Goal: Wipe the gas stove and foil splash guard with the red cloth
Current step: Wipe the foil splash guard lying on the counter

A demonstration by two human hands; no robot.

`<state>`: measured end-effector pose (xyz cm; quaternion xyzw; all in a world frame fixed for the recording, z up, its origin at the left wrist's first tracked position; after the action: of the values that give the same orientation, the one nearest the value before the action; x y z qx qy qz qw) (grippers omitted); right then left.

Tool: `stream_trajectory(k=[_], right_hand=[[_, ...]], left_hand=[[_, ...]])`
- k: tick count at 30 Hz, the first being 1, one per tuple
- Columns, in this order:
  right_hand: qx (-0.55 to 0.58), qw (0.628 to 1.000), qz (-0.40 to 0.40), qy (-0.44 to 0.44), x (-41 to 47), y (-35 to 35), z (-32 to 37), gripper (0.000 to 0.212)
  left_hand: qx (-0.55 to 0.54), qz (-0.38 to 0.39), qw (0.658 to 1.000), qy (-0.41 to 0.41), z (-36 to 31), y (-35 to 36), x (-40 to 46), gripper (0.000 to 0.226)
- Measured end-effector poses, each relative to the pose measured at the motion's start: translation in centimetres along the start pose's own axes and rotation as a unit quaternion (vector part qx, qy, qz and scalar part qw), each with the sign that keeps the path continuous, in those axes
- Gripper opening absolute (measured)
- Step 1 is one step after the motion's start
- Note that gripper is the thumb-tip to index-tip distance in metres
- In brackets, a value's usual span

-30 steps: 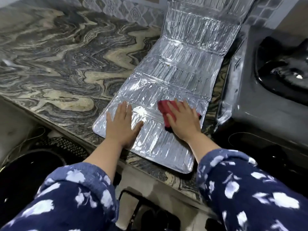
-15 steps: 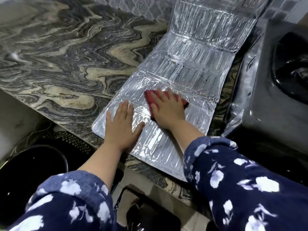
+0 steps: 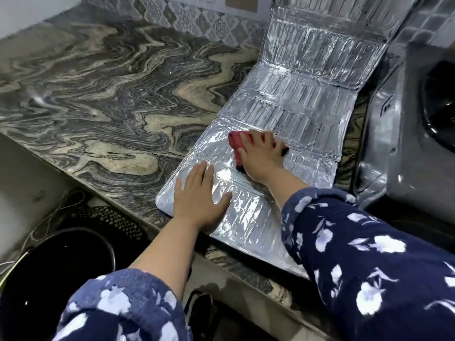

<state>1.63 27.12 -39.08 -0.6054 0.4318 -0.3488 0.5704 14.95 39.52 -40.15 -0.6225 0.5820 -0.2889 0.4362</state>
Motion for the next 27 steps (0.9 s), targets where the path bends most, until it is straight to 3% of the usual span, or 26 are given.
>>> stream_trajectory(k=[2,7,10,13,22,27], right_hand=[[0.012,1.0,0.0,-0.02,-0.3,-0.1,1.3,0.051],[0.019,0.993,-0.006,-0.118,-1.0,0.0,3.5,0.046],[-0.001,0.99,-0.007,-0.143,0.0,0.1,4.1,0.05],[0.0,0.994,0.004,-0.11,2.9,0.4,4.1,0.049],[0.008,0.992,0.066,0.104,11.4,-0.2,2.3,0.052],[0.018,0.998,0.016,0.066,8.1,-0.3,4.2,0.053]], left_hand=[[-0.015,-0.005,1.0,0.011,-0.1,-1.8,1.2,0.083],[0.114,0.049,0.99,0.065,3.2,-4.3,4.3,0.109],[0.119,0.058,0.986,0.103,4.8,-3.8,5.0,0.114],[0.112,0.037,0.986,0.12,5.1,-3.4,5.1,0.114],[0.074,0.023,0.989,0.128,5.3,-3.2,5.6,0.112],[0.075,0.023,0.988,0.136,5.6,-3.1,5.8,0.113]])
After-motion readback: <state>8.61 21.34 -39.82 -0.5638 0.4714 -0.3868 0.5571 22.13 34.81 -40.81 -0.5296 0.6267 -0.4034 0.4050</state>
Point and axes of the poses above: each hand's wrist, its own x-axis towards the middle knuckle, its own y-axis out of the palm, z = x × y, the point moved 1 cm from there along x, towards the middle knuckle, and after that the axes turned 13 degrees about -x, right-handed, at the moved point
